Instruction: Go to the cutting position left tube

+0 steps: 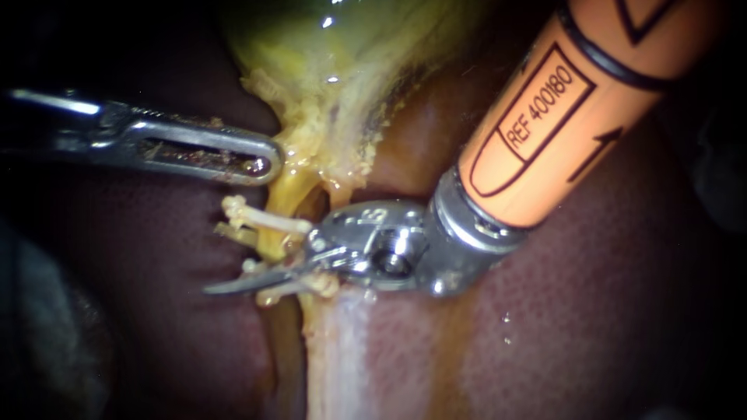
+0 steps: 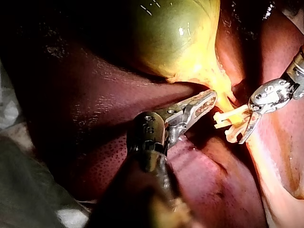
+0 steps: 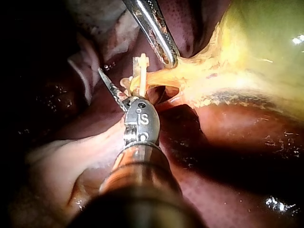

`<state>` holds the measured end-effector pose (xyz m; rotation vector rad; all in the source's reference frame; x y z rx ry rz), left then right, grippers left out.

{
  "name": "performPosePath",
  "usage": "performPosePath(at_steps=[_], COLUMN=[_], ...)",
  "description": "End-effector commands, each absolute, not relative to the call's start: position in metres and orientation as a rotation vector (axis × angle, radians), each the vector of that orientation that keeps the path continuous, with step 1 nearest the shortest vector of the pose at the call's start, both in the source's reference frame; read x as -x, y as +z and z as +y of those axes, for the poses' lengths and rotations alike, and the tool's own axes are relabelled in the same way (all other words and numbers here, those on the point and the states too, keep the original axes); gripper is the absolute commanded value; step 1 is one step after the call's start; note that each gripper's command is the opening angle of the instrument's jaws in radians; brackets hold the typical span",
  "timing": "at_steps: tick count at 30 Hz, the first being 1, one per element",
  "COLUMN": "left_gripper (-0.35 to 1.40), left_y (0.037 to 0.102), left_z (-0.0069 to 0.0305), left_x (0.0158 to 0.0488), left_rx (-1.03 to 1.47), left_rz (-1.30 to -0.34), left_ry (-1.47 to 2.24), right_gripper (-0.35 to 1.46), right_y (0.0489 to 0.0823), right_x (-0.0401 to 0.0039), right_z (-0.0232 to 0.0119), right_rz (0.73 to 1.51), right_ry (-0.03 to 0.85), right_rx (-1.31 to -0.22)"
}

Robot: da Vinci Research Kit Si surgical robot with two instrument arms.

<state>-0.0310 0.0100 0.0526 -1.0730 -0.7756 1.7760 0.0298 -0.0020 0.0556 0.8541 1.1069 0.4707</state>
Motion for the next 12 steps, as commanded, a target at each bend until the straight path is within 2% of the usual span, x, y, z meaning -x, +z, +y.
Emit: performPosePath(at_steps=[1, 12], left_gripper=[-0.35, -0.35], left_y=[0.0525, 0.0525], left_z=[0.0101, 0.0100], left_x=[0.0310, 0.0310], left_rx=[1.073, 1.073], left_rz=[-0.776, -0.776], left_ry=[1.776, 1.776], right_gripper=[1.36, 1.36], right_y=[0.0556, 0.0556], right_x=[-0.0297, -0.0297], right_z=[-0.0020, -0.0020], right_rz=[1.106, 1.106], right_ry=[0.469, 0.469], right_rx=[-0.855, -0.855])
